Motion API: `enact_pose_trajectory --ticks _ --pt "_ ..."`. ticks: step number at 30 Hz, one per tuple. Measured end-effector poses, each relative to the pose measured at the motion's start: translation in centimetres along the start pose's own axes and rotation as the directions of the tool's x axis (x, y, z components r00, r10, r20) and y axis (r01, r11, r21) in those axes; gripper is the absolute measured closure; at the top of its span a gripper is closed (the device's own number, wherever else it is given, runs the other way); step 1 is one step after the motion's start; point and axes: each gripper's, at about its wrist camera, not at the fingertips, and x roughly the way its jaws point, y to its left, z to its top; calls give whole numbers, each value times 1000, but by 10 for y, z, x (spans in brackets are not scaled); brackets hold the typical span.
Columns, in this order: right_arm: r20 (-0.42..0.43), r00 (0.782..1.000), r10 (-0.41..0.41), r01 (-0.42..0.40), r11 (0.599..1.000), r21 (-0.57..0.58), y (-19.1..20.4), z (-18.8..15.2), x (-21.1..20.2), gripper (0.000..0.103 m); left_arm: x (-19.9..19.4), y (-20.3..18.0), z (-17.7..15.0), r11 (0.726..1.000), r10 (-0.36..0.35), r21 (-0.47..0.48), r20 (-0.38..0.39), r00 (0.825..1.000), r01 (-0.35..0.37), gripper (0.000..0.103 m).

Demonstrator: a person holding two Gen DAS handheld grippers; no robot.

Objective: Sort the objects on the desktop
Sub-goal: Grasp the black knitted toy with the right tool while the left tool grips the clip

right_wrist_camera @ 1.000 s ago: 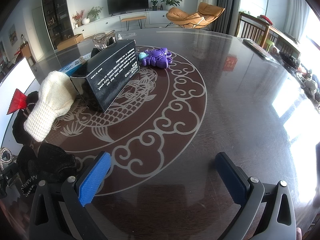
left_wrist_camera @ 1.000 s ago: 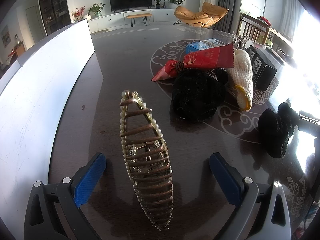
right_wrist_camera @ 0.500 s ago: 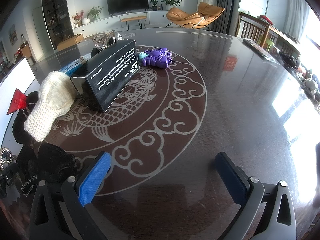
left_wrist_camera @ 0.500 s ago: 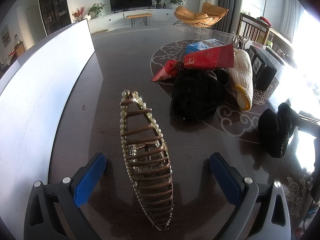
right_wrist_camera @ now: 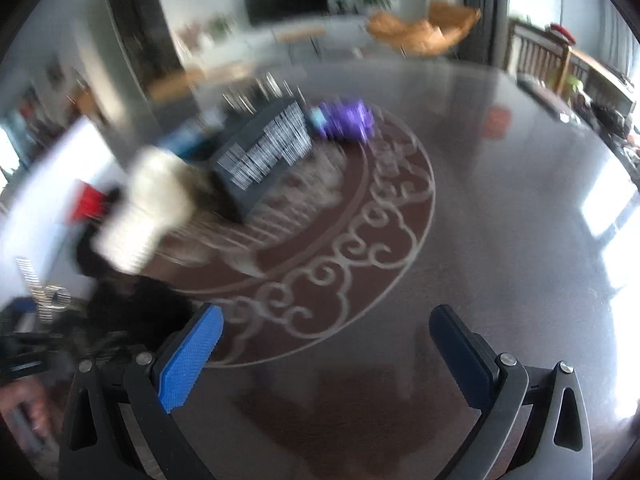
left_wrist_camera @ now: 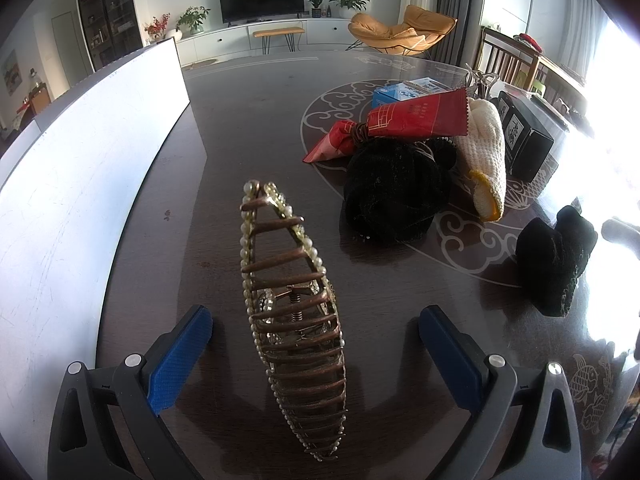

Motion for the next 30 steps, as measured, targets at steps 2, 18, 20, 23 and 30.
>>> enact_pose_trajectory --ticks 2,18,20,23,30 --pt "-24 998 60 -63 988 -143 25 -10 -7 0 0 0 0 1000 0 -1 0 1000 0 0" --pt "53 995 80 -78 996 -36 40 10 -14 0 1 0 -1 998 32 -49 0 999 -32 0" --pt "-3 992 124 -124 991 -54 60 6 -3 0 1 0 -1 998 32 -50 0 1000 -32 0" --pt "-49 993 111 -114 992 -56 86 0 25 0 1 0 -1 998 32 -49 0 999 -32 0" --pt "-103 995 -1 -3 999 -43 101 3 53 0 2 0 -1 998 32 -50 1 1000 -31 0"
